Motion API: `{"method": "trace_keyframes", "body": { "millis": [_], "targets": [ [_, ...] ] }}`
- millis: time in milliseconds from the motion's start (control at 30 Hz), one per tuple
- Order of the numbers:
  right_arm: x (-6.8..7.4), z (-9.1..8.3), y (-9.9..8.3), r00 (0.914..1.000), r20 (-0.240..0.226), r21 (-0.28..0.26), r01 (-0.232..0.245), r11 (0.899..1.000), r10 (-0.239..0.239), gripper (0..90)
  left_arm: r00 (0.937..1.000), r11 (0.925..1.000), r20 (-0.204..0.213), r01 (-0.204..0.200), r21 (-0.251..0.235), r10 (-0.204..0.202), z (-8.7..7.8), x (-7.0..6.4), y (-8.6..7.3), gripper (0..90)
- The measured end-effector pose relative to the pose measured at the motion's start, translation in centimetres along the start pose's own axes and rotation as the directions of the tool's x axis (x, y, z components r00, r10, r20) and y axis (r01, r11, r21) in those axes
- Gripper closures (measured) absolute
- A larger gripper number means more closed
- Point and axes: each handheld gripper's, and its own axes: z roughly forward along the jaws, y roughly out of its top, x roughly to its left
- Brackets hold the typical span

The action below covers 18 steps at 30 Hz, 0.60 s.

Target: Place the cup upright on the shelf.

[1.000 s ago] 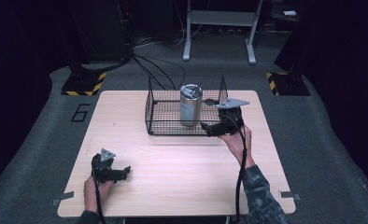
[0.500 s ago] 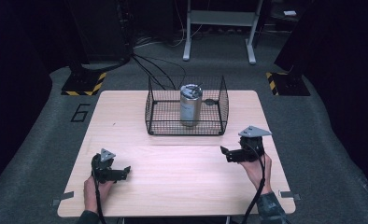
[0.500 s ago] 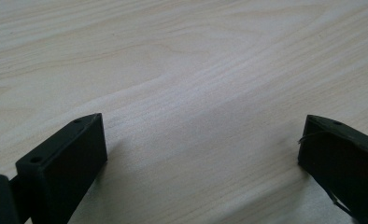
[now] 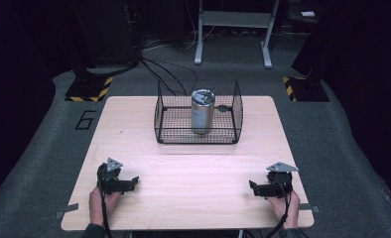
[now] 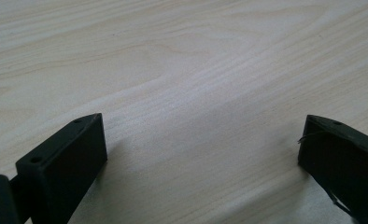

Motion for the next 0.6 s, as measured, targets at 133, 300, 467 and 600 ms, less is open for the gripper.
{"method": "trace_keyframes", "body": {
  "millis": [133,300,467,600],
  "targets": [
    [-0.9,0.3,-1.6,0.9989,0.033,0.018,-0.035,0.999,0.034,0.0,1.0000,1.0000,0.000,0.000,0.000,0.000,0.0,0.0,0.0,1.0],
    [-1.6,0.3,-2.5,0.9969,0.068,0.015,-0.040,0.999,0.039,0.0,1.0000,1.0000,0.000,0.000,0.000,0.000,0.0,0.0,0.0,1.1],
    [-1.7,0.4,-2.7,0.9957,0.090,0.004,-0.025,1.000,0.024,0.0,1.0000,1.0000,-0.001,0.000,0.000,0.000,0.0,0.0,0.0,1.1],
    [-1.7,0.4,-2.7,0.9955,0.090,0.007,-0.030,1.000,0.029,0.0,1.0000,1.0000,-0.001,0.000,0.000,0.000,0.0,0.0,0.0,1.0]
  ]
}}
